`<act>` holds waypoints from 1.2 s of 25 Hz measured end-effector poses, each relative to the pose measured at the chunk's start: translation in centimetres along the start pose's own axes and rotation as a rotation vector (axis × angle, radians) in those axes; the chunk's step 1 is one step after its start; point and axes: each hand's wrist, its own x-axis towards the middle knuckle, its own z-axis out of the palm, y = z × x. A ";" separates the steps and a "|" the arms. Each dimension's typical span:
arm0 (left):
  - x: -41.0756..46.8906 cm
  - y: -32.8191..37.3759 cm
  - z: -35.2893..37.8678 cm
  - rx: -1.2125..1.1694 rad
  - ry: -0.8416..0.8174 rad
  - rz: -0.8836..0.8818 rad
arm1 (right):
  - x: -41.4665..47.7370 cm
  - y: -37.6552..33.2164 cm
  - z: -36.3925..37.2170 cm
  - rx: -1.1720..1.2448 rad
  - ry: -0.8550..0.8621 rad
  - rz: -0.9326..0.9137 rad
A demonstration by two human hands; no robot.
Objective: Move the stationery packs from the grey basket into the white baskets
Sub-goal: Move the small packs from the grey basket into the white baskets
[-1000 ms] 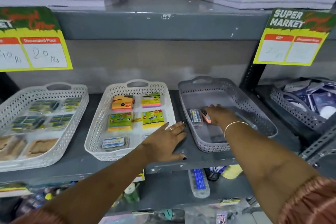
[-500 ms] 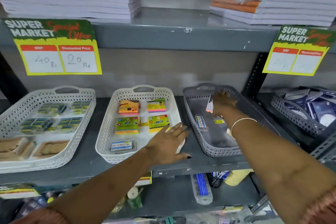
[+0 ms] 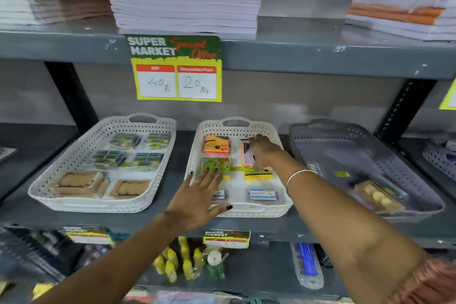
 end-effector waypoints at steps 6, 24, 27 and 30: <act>0.0 -0.3 1.2 -0.022 0.002 -0.039 | 1.0 -0.7 3.1 -0.096 -0.154 -0.007; 1.0 1.0 -0.1 -0.127 -0.006 0.037 | -0.5 3.5 0.5 0.190 0.064 0.071; 3.5 4.6 -1.5 -0.091 -0.008 0.205 | -1.9 6.9 -0.5 0.200 0.326 0.207; 6.0 8.6 -1.7 -0.067 -0.027 0.360 | -3.3 10.8 0.3 0.211 0.276 0.381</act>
